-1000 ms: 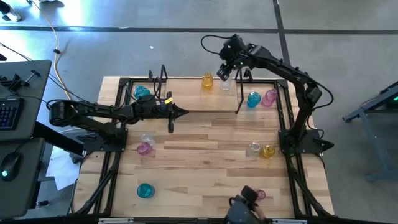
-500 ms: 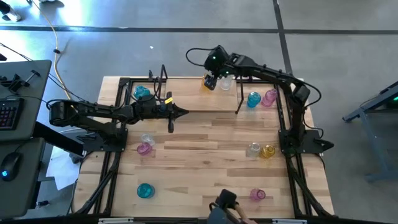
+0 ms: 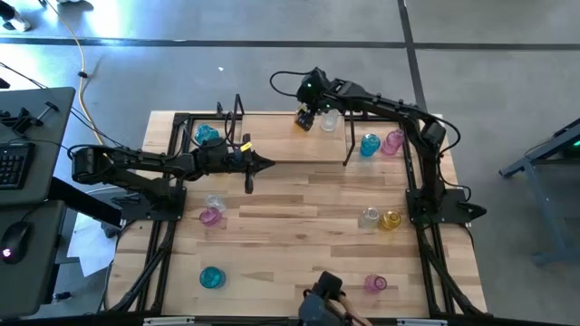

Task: Sort vases onto shelf
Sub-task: Adjust the vases on the shelf

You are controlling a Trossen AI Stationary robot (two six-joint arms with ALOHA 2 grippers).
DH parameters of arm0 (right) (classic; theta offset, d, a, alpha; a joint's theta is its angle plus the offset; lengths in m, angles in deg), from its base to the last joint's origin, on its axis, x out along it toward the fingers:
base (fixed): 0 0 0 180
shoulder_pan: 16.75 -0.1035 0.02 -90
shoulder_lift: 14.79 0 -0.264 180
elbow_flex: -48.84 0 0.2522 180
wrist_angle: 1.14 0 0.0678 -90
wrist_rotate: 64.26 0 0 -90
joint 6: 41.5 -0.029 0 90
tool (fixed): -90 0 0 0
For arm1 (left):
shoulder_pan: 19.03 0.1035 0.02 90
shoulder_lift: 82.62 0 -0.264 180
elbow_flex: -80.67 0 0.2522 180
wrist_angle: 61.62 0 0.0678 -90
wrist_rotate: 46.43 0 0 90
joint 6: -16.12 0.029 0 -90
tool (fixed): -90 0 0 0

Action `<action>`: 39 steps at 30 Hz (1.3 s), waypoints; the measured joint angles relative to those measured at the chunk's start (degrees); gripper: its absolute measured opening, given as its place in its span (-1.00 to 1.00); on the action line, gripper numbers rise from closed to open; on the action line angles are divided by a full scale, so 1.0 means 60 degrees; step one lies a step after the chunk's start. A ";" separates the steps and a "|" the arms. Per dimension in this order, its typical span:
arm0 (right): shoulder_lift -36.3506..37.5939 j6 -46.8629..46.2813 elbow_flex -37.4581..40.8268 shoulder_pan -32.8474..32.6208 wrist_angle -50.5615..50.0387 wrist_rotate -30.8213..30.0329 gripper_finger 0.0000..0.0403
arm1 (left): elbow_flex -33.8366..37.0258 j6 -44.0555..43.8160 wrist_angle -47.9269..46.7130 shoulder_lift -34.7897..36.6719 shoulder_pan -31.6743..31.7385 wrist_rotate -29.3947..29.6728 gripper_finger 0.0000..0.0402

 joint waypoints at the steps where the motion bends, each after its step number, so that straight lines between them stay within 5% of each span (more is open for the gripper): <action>1: 0.0000 -0.0001 0.0000 0.0021 0.0009 -0.0011 0.27 | 0.0000 0.0000 0.0000 0.0000 0.0002 0.0000 -1.00; 39: 0.0004 -0.0098 0.0000 0.0169 -0.0973 -0.0063 0.27 | 0.0000 0.0000 -0.0055 0.0000 0.0000 0.0000 -1.00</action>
